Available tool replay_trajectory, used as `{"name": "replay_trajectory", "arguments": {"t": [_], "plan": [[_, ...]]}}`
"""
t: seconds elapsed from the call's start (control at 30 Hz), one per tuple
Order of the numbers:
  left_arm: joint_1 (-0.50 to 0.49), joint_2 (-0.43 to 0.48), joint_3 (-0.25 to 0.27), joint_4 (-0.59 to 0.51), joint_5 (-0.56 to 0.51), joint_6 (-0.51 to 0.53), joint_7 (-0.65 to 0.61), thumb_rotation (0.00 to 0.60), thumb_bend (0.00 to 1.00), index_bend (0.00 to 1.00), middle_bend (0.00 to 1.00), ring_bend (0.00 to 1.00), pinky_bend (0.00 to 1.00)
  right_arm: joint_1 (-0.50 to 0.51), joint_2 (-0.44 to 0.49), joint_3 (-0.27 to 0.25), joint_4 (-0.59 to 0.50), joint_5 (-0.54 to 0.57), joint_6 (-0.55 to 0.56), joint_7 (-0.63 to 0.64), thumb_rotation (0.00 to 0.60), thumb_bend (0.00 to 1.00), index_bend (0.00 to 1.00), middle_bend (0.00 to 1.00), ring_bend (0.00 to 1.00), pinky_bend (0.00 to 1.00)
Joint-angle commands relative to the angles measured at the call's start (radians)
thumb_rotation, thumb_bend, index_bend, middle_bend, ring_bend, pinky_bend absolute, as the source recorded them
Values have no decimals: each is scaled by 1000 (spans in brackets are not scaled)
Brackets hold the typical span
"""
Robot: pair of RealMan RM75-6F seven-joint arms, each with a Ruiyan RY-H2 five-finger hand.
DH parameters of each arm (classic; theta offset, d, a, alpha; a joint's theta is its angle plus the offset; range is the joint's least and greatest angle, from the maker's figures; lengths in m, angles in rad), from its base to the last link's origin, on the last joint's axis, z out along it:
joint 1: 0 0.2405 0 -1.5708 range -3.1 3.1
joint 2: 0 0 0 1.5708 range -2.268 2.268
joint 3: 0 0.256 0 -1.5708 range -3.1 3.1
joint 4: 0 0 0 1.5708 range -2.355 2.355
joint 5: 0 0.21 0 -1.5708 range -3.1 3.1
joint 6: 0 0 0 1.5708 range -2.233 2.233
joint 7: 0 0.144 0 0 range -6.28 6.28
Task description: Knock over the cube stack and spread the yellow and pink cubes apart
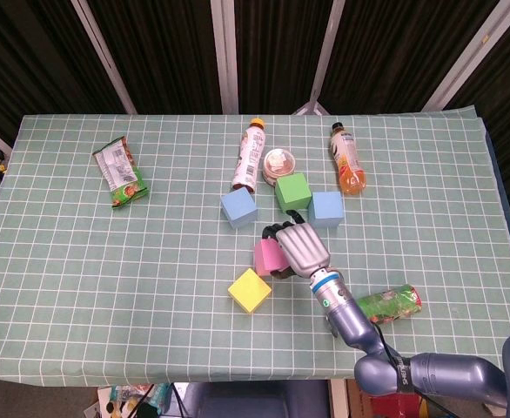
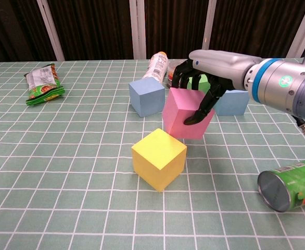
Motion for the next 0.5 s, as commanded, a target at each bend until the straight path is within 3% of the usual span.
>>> {"name": "replay_trajectory", "arguments": {"t": [0.03,0.27,0.5], "plan": [[-1,2,-2,2,-4,-3,-4,600,150,176,30,0,0,-10,-7,-25,-36,-19,33,-24,600,264,561,540,599,141],[-1,3,2,1,5,-3,-4,600,150,177,30,0,0,-20,-12,-28,-68,-28,61,-27,600,263,561,540,599,141],[2,3,0,1,0,1,-4,600,150,177,30,0,0,6,-39,-15,50,-20,71,-84,600,263,561,523,569,140]]}}
